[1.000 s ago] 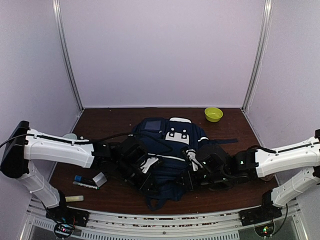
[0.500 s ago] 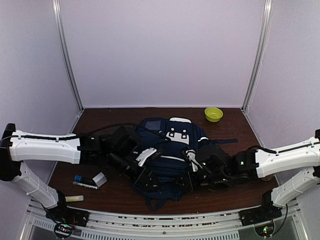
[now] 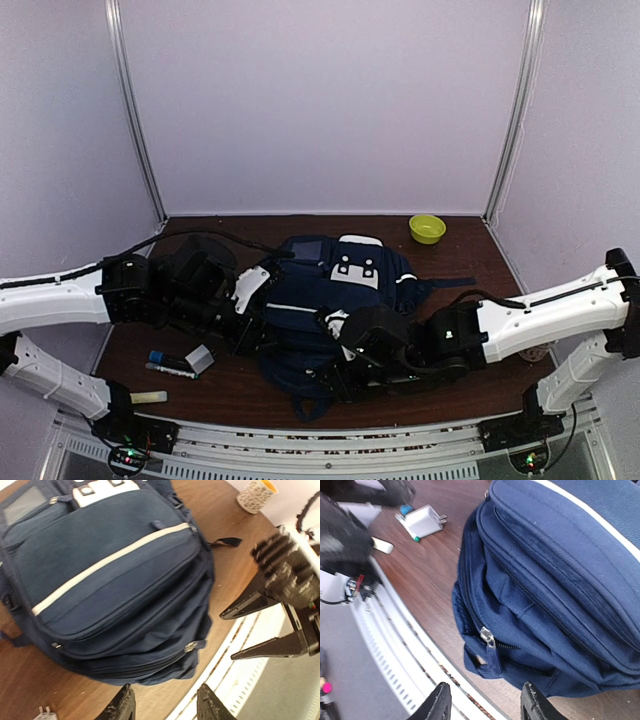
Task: Pack the student bag
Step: Grab the largest pocket of the student bag.
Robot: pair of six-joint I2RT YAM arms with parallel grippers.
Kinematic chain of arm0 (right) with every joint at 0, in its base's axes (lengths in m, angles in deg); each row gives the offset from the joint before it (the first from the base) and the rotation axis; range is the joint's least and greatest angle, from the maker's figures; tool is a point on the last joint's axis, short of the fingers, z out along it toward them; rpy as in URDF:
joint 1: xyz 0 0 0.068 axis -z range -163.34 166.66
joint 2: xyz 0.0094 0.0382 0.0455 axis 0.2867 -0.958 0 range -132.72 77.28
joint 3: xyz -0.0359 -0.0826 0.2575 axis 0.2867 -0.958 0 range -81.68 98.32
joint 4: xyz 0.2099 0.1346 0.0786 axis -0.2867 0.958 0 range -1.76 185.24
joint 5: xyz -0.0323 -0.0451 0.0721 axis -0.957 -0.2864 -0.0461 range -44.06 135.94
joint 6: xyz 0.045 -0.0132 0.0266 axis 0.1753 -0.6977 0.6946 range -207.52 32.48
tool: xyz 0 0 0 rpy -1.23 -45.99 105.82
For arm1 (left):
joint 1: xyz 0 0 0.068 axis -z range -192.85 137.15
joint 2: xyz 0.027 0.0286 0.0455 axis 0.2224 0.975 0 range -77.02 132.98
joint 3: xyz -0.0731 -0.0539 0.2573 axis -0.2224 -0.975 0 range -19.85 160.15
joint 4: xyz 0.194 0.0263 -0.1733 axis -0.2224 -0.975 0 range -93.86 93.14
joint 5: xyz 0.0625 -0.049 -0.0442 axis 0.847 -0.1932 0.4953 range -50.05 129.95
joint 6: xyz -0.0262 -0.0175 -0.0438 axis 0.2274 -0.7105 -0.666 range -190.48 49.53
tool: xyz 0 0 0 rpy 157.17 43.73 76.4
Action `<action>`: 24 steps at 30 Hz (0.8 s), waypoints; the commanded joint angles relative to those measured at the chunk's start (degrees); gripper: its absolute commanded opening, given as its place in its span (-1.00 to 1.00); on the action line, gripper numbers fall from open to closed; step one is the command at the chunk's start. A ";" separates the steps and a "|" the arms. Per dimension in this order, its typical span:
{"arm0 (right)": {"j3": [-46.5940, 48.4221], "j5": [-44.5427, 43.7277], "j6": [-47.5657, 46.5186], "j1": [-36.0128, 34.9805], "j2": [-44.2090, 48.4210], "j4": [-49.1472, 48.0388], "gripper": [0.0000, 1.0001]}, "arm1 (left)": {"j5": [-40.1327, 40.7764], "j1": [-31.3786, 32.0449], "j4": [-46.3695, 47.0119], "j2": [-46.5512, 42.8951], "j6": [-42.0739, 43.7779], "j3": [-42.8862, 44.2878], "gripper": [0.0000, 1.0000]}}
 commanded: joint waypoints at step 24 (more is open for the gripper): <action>13.97 -9.06 -2.46 -3.18 -15.38 10.57 -0.12 | 8.84 -0.51 1.59 -4.93 1.60 -4.73 -0.14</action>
